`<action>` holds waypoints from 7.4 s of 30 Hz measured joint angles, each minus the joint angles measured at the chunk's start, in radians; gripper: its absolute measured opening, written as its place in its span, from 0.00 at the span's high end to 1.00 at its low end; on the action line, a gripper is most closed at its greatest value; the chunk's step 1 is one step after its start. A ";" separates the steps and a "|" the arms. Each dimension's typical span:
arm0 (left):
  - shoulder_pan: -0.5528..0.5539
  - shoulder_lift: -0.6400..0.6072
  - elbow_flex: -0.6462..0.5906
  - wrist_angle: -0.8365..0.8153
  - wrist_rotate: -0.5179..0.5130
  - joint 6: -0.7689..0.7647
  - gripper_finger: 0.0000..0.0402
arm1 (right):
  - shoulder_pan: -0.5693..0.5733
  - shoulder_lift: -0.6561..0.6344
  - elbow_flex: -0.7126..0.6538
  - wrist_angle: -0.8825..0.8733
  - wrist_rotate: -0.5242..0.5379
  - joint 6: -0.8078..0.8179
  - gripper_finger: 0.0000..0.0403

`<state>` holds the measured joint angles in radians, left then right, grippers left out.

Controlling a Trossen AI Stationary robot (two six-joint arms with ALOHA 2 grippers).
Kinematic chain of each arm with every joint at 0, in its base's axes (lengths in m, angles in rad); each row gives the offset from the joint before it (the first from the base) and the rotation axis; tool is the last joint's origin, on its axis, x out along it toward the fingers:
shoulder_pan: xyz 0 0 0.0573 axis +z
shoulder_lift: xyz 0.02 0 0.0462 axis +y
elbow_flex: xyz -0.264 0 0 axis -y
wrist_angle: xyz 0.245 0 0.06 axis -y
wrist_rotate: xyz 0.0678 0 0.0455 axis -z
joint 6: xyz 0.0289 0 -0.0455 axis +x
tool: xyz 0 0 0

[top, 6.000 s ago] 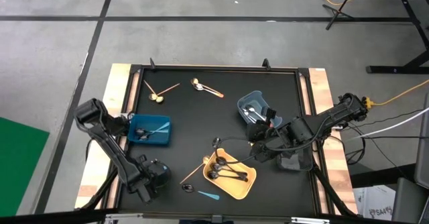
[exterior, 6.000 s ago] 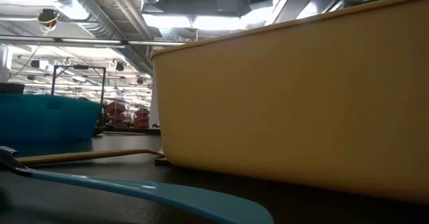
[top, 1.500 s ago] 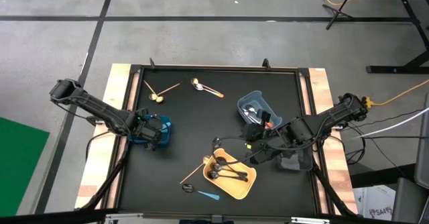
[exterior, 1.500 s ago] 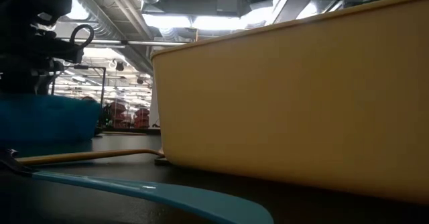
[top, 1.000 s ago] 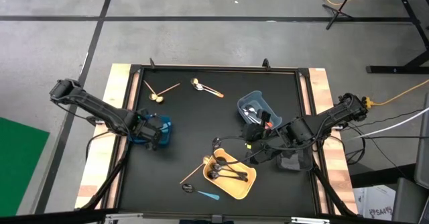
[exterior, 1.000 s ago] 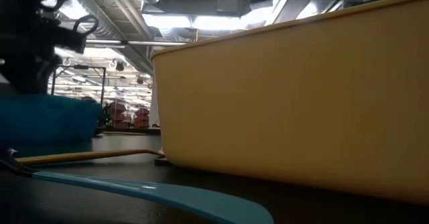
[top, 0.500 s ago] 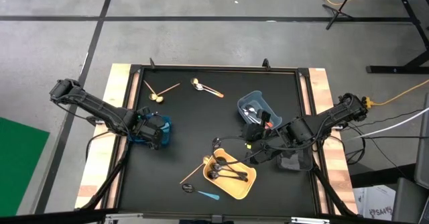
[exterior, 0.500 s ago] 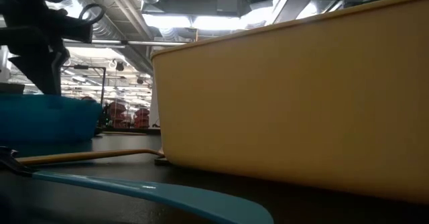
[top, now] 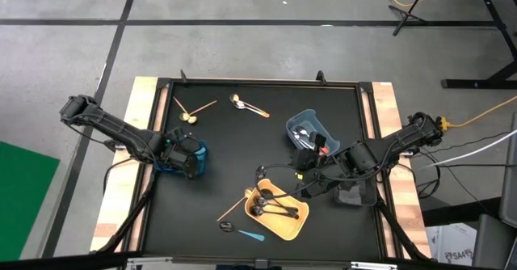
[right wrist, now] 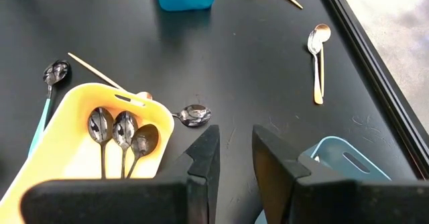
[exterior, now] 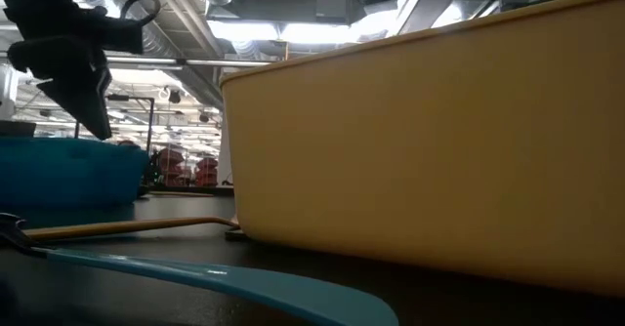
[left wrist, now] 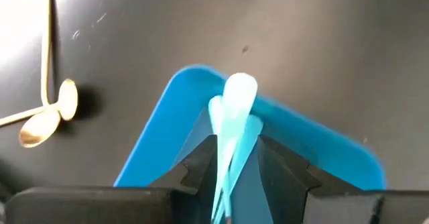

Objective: Sort silverware by color (type)
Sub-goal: Put the blue spoon into the blue bin, then put the gold spoon into the black bin

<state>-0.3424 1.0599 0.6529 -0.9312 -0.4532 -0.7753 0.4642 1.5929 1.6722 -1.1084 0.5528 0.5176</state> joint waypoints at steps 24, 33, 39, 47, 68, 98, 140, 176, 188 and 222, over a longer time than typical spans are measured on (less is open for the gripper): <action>0.092 0.046 -0.009 0.190 -0.140 0.000 0.75 | 0.000 0.000 0.000 0.000 0.000 0.000 0.81; 0.092 0.087 -0.039 0.181 -0.112 0.000 0.75 | 0.000 0.000 0.000 0.001 -0.004 0.000 0.81; 0.091 0.078 -0.040 0.163 -0.107 0.000 0.75 | 0.000 0.000 0.000 0.001 -0.004 0.000 0.81; 0.091 0.079 -0.040 0.162 -0.108 0.000 0.75 | 0.000 0.000 0.000 0.001 -0.004 0.000 0.81; 0.091 0.079 -0.004 0.157 -0.104 0.028 0.75 | -0.009 0.000 0.000 0.059 0.029 -0.033 0.81; -0.218 0.400 0.087 0.864 0.077 0.160 0.75 | -0.033 0.000 0.000 0.068 0.004 -0.052 0.81; -0.204 0.752 0.087 1.169 0.064 0.256 0.75 | -0.033 0.000 0.000 0.067 0.004 -0.052 0.81; -0.167 0.686 0.082 1.066 -0.151 0.122 0.99 | -0.033 0.000 0.000 0.070 0.004 -0.042 0.81; -0.040 0.457 0.084 1.102 -0.446 0.346 0.99 | -0.033 0.000 0.000 0.213 0.117 0.115 0.81; 0.072 0.177 0.087 1.815 0.096 0.840 0.98 | -0.074 0.108 0.000 0.730 0.156 -0.366 0.81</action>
<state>-0.2702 1.2369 0.7395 0.8838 -0.3576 0.0646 0.3906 1.7005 1.6721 -0.3781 0.7083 0.1514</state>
